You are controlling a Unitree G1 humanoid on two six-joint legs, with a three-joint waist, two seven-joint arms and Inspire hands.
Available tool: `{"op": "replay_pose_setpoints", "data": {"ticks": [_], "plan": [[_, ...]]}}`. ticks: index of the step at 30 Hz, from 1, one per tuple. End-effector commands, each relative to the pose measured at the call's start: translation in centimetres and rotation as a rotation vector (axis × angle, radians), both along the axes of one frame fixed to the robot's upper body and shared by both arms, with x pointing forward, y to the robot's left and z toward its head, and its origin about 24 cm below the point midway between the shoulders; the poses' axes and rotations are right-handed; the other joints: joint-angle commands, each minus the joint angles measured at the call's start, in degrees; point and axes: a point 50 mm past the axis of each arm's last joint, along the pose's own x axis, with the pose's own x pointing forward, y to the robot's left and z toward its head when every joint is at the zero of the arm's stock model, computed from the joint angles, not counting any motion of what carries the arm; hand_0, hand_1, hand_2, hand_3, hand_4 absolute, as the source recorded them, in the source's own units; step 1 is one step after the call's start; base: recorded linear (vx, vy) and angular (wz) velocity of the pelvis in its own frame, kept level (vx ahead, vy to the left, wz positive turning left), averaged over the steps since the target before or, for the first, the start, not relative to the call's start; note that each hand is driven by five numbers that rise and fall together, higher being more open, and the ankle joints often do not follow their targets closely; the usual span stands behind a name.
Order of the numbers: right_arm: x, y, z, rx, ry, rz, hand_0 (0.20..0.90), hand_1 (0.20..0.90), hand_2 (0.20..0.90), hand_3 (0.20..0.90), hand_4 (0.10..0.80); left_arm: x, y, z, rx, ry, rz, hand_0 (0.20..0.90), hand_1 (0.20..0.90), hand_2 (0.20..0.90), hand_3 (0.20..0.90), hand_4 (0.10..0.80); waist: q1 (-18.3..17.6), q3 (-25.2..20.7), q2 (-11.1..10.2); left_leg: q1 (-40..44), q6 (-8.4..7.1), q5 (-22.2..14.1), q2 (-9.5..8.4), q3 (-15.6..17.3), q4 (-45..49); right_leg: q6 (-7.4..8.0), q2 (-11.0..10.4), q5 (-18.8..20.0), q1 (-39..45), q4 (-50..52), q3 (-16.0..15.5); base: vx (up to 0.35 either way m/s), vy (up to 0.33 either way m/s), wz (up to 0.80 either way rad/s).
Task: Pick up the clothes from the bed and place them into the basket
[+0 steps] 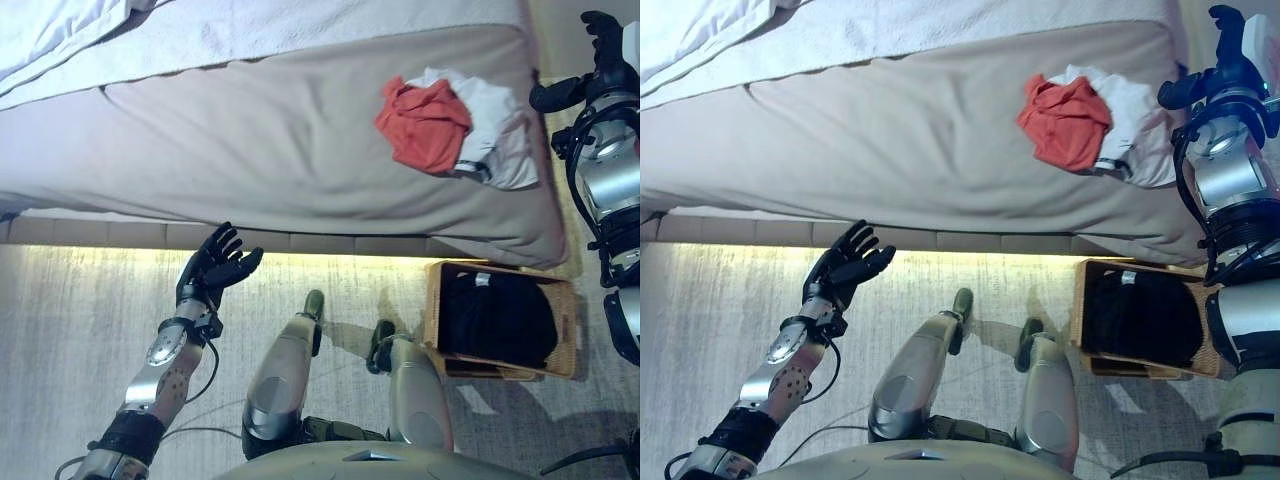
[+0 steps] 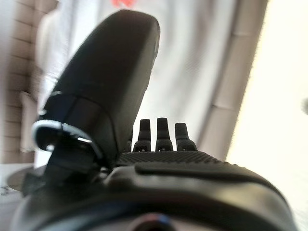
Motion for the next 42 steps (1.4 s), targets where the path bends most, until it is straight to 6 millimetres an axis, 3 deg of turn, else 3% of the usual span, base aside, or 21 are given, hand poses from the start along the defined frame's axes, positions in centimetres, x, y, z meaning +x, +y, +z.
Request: {"op": "replay_pose_setpoints", "data": {"ticks": [1, 3, 4, 7, 8, 9, 10, 11, 13, 14, 15, 16, 17, 19, 21, 24, 27, 34, 35, 42], "plan": [[0.2, 1.2, 0.8, -0.111, -0.029, 0.021, 0.900, 0.900, 0.900, 0.900, 0.800, -0.4, -0.4, 1.3, -0.023, -0.109, -0.014, 0.900, 0.900, 0.900, 0.900, 0.800, 0.76, -10.17, -0.68, -6.93, -0.36, 3.92, 0.01, 1.33, -5.23, -3.46, 5.19, 1.25, 10.10, -11.89, -5.14, 0.159, 0.114, 0.04], [0.4, 1.5, -0.1, -0.091, -0.007, 0.063, 0.900, 0.900, 0.900, 0.900, 0.800, -0.2, -0.4, 1.6, -0.006, -0.127, -0.006, 0.900, 0.900, 0.900, 0.900, 0.800, 0.69, -10.38, -1.25, -5.45, 1.30, -0.24, -1.21, -0.60, -4.73, -3.24, 4.72, 0.31, 9.04, -9.74, -4.12, 0.179, 0.126, -0.17], [0.1, 1.8, -0.9, -0.115, 0.000, 0.091, 0.900, 0.900, 0.900, 0.900, 0.800, 0.1, -0.2, 1.8, -0.004, -0.135, 0.018, 0.900, 0.900, 0.900, 0.900, 0.800, -0.13, -11.07, -1.79, -3.85, 2.23, -4.10, -1.92, -0.18, -4.74, -2.07, 3.81, 0.17, 8.14, -7.86, -3.74, 0.160, 0.103, -0.39], [-0.4, 1.4, -0.8, -0.160, 0.008, 0.108, 0.900, 0.900, 0.900, 0.900, 0.800, 0.6, -0.4, 2.0, 0.003, -0.130, 0.028, 0.900, 0.900, 0.900, 0.900, 0.800, -0.36, -11.78, -2.47, -2.39, 2.72, -5.95, -2.12, 0.47, -4.79, -1.39, 3.13, 0.48, 8.88, -7.43, -4.25, 0.229, 0.086, -0.13], [-0.6, 0.8, -0.6, -0.199, 0.006, 0.093, 0.900, 0.900, 0.900, 0.900, 0.800, 0.7, -0.2, 2.2, 0.018, -0.136, 0.011, 0.900, 0.900, 0.900, 0.900, 0.800, 0.43, -12.10, -3.05, -1.01, 3.99, -6.73, -3.78, -0.03, -5.91, 0.98, 2.38, 3.88, 7.76, -1.46, -4.72, 0.215, 0.134, 0.15], [-0.6, 0.7, -0.4, -0.187, 0.010, 0.100, 0.900, 0.900, 0.900, 0.900, 0.800, 0.7, -0.1, 2.4, 0.024, -0.146, 0.003, 0.900, 0.900, 0.900, 0.900, 0.800, 0.83, -11.87, -2.62, -0.37, 4.93, -6.73, -4.03, -0.48, -6.56, 2.47, 1.08, 6.55, 3.95, 6.38, -5.20, 0.128, 0.203, 0.13], [-0.5, 0.9, -0.1, -0.199, 0.002, 0.098, 0.900, 0.900, 0.900, 0.900, 0.800, 0.8, 0.0, 2.7, 0.031, -0.163, -0.006, 0.900, 0.900, 0.900, 0.900, 0.800, 1.01, -11.03, -1.13, 0.56, 5.84, -6.67, -3.21, -0.98, -7.15, 3.75, -1.66, 10.22, -2.69, 15.40, -5.82, -0.009, 0.192, 0.04], [-0.2, 1.1, 0.2, -0.223, -0.005, 0.098, 0.900, 0.900, 0.900, 0.900, 0.800, 0.9, 0.0, 3.0, 0.036, -0.179, -0.004, 0.900, 0.900, 0.900, 0.900, 0.800, 1.03, -10.11, -0.39, 0.76, 6.22, -7.00, -2.69, -0.68, -6.94, 4.16, -3.44, 10.65, -6.80, 18.42, -5.30, -0.015, 0.125, -0.10], [0.2, 1.7, 1.0, -0.236, -0.018, 0.104, 0.900, 0.900, 0.900, 0.900, 0.800, 1.2, -0.1, 3.1, 0.036, -0.189, 0.008, 0.900, 0.900, 0.900, 0.900, 0.800, 0.76, -8.63, 0.09, 0.86, 6.12, -7.38, -2.63, -0.97, -6.60, 4.03, -3.01, 9.15, -8.33, 16.25, -4.19, -0.018, -0.035, -0.13], [0.7, 2.7, 2.8, -0.256, -0.036, 0.101, 0.900, 0.900, 0.900, 0.900, 0.800, 1.9, -0.3, 3.5, 0.001, -0.204, 0.028, 0.900, 0.900, 0.900, 0.900, 0.800, -0.36, -6.79, 0.40, -0.06, 5.57, -7.88, -3.12, -1.82, -6.06, 4.06, -1.64, 10.97, -10.49, 7.91, -1.79, -0.069, -0.110, -0.02], [0.8, 3.0, 3.1, -0.260, -0.040, 0.103, 0.900, 0.900, 0.900, 0.900, 0.800, 2.1, -0.3, 3.7, -0.009, -0.211, 0.032, 0.900, 0.900, 0.900, 0.900, 0.800, -0.65, -6.56, 0.44, -0.46, 5.43, -7.96, -3.21, -1.92, -6.00, 4.11, -1.59, 11.85, -11.25, 5.79, -1.29, -0.093, -0.203, 0.02], [1.0, 3.3, 4.1, -0.264, -0.059, 0.098, 0.900, 0.900, 0.900, 0.900, 0.800, 2.7, -0.4, 4.5, -0.020, -0.247, 0.024, 0.900, 0.900, 0.900, 0.900, 0.800, -1.33, -5.70, -0.57, -1.35, 5.37, -9.63, -4.15, -1.66, -5.16, 5.07, -2.68, 14.43, -11.05, -7.02, 0.31, -0.130, -0.206, 0.01], [1.2, 3.4, 4.7, -0.272, -0.065, 0.091, 0.900, 0.900, 0.900, 0.900, 0.800, 3.2, -0.9, 5.2, -0.011, -0.288, 0.012, 0.900, 0.900, 0.900, 0.900, 0.800, -1.90, -4.55, 0.39, -2.61, 5.26, -9.34, -3.47, -2.84, -4.83, 4.21, -0.43, 11.35, -11.00, -5.63, 2.93, -0.111, -0.217, 0.24], [1.1, 3.4, 4.3, -0.273, -0.045, 0.094, 0.900, 0.900, 0.900, 0.900, 0.800, 3.2, -1.5, 5.6, -0.018, -0.296, 0.005, 0.900, 0.900, 0.900, 0.900, 0.800, -1.81, -4.30, 0.15, -4.05, 5.04, -8.60, -3.42, -3.42, -4.89, 3.58, 0.47, 9.42, -10.56, -5.39, 1.87, 0.035, -0.191, 0.71], [0.9, 3.1, 3.7, -0.253, -0.012, 0.101, 0.900, 0.900, 0.900, 0.900, 0.800, 3.0, -1.9, 5.6, -0.001, -0.296, -0.013, 0.900, 0.900, 0.900, 0.900, 0.800, -1.15, -4.30, -0.79, -5.53, 4.52, -8.22, -3.59, -2.78, -3.33, 3.13, -0.41, 9.21, -8.41, -7.57, -0.99, 0.139, -0.204, 0.60], [1.3, 2.9, 3.9, -0.220, 0.050, 0.098, 0.900, 0.900, 0.900, 0.900, 0.800, 3.1, -2.7, 6.2, 0.065, -0.334, -0.095, 0.900, 0.900, 0.900, 0.900, 0.800, 0.67, -3.36, -1.18, -6.99, 4.12, -7.86, -3.59, -3.22, -2.48, 2.08, 0.01, 8.43, -7.12, -7.67, -3.51, 0.090, -0.161, 0.26], [1.7, 2.8, 4.5, -0.242, 0.106, 0.071, 0.900, 0.900, 0.900, 0.900, 0.800, 2.9, -3.0, 6.3, 0.076, -0.349, -0.150, 0.900, 0.900, 0.900, 0.900, 0.800, 2.08, -2.12, -0.31, -7.95, 3.92, -7.71, -3.80, -3.79, -1.82, 1.22, -0.15, 7.10, -8.02, -5.30, -5.24, 0.055, -0.049, 0.15], [1.8, 2.1, 6.4, -0.317, 0.151, -0.038, 0.900, 0.900, 0.900, 0.900, 0.800, 2.5, -3.1, 6.9, 0.050, -0.380, -0.176, 0.900, 0.900, 0.900, 0.900, 0.800, 4.30, -0.71, 2.00, -14.07, 4.39, -7.87, -6.00, -5.26, 1.46, 0.15, -0.96, 4.74, -14.58, 1.22, -7.08, 0.026, -0.023, 0.16], [1.8, 2.0, 6.5, -0.326, 0.162, -0.052, 0.900, 0.900, 0.900, 0.900, 0.800, 2.2, -3.0, 6.8, 0.043, -0.376, -0.178, 0.900, 0.900, 0.900, 0.900, 0.800, 4.63, -0.71, 2.33, -14.54, 4.40, -9.64, -6.20, -5.09, 2.83, 0.36, -0.92, 3.01, -15.34, 3.04, -6.57, 0.059, -0.029, 0.13], [1.4, 1.1, 7.2, -0.336, 0.168, -0.129, 0.900, 0.900, 0.900, 0.900, 0.800, 1.0, -2.8, 7.0, 0.003, -0.395, -0.179, 0.900, 0.900, 0.900, 0.900, 0.800, 6.04, -0.71, 4.96, -23.71, 4.75, -10.66, -7.40, -5.01, 8.69, -0.75, -1.62, 0.81, -24.37, 10.54, -6.67, 0.000, -0.008, 0.18]]}}
